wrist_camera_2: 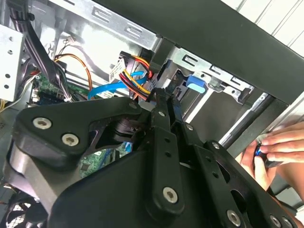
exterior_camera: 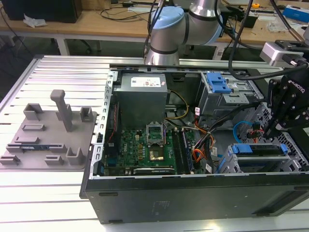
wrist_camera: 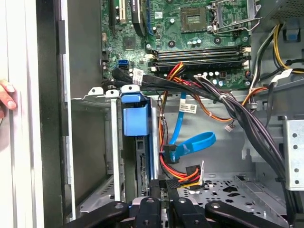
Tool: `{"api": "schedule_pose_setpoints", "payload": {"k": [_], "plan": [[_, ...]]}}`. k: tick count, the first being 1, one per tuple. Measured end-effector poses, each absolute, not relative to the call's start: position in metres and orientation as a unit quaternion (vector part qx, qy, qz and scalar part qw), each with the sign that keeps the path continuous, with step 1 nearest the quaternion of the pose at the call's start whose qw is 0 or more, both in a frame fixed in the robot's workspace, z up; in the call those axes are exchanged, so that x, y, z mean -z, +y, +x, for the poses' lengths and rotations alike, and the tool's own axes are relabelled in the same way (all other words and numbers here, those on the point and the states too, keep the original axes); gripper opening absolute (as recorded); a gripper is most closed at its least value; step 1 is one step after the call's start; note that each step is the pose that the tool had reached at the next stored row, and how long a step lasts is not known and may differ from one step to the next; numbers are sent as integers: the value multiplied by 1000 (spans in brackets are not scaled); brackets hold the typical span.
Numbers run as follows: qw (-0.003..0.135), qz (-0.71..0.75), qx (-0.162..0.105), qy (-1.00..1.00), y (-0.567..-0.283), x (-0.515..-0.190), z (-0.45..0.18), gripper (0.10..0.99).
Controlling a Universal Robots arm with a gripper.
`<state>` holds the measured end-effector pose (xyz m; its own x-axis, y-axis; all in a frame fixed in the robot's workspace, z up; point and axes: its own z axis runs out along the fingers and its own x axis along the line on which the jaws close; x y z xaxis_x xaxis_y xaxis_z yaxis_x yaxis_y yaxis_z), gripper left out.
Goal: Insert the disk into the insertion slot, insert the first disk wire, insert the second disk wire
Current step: 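Insert the first disk wire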
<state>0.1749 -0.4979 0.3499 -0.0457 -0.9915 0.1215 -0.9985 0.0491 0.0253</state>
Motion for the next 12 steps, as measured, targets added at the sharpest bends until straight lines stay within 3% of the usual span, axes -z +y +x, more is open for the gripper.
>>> {"api": "schedule_pose_setpoints", "payload": {"k": [12], "plan": [[54, 678, -32, -732, -499, -350, 175, 165]]}}
